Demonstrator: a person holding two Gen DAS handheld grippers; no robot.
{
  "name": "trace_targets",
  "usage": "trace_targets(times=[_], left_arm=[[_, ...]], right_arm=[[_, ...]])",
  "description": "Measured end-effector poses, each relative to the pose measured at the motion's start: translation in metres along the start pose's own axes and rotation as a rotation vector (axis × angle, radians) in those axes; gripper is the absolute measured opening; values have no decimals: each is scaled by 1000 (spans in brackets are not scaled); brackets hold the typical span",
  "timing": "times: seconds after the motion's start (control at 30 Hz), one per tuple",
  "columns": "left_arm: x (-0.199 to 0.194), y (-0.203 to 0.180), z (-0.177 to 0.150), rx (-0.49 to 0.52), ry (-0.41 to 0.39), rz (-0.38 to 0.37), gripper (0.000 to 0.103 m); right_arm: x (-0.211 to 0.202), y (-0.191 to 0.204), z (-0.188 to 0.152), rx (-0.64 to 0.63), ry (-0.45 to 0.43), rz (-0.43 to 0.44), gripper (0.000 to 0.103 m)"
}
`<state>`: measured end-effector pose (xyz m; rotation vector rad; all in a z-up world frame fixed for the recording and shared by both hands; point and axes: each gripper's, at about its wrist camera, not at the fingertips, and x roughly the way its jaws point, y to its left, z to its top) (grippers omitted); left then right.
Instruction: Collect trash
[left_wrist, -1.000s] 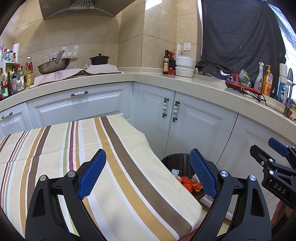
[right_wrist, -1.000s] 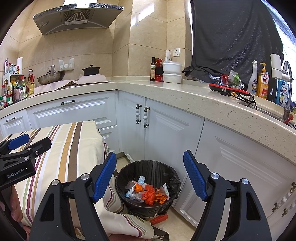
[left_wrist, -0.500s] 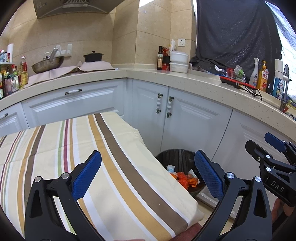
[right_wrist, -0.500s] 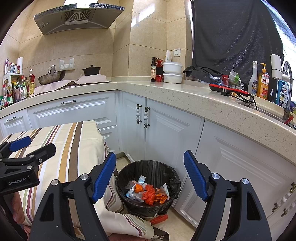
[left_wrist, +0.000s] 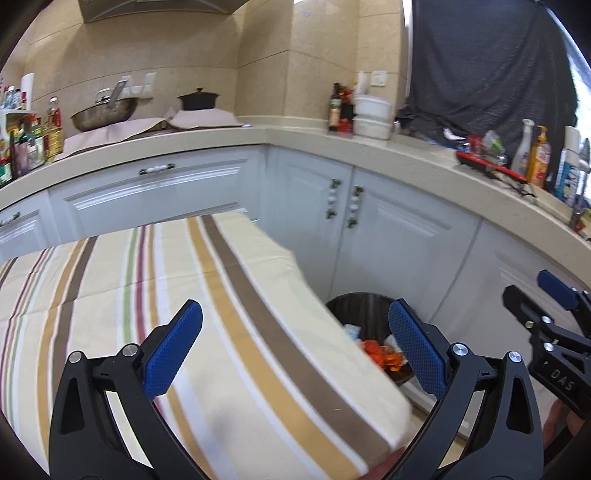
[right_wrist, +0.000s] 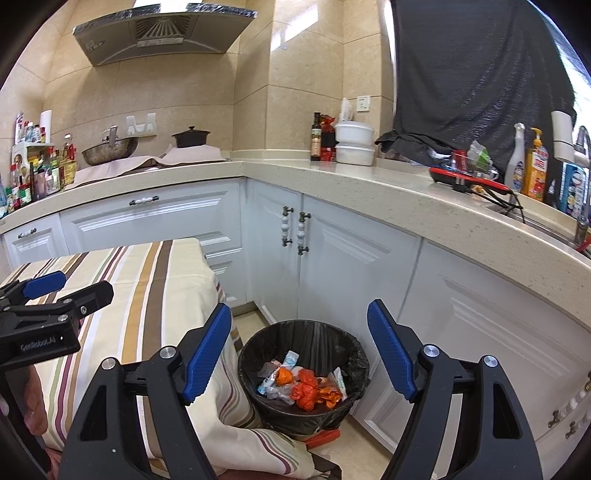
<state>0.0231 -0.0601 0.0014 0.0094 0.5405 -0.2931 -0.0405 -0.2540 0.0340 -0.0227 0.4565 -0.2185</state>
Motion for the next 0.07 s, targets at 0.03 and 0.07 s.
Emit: trace_targets(times=[0.03,0.07], left_arm=[[2,5,1,-2,6,18,98],[5,12,2,-6,14,41,98]], right_arm=[[4,4,2,-9,4,14,75],[8,7,4,-15,8,28,75]])
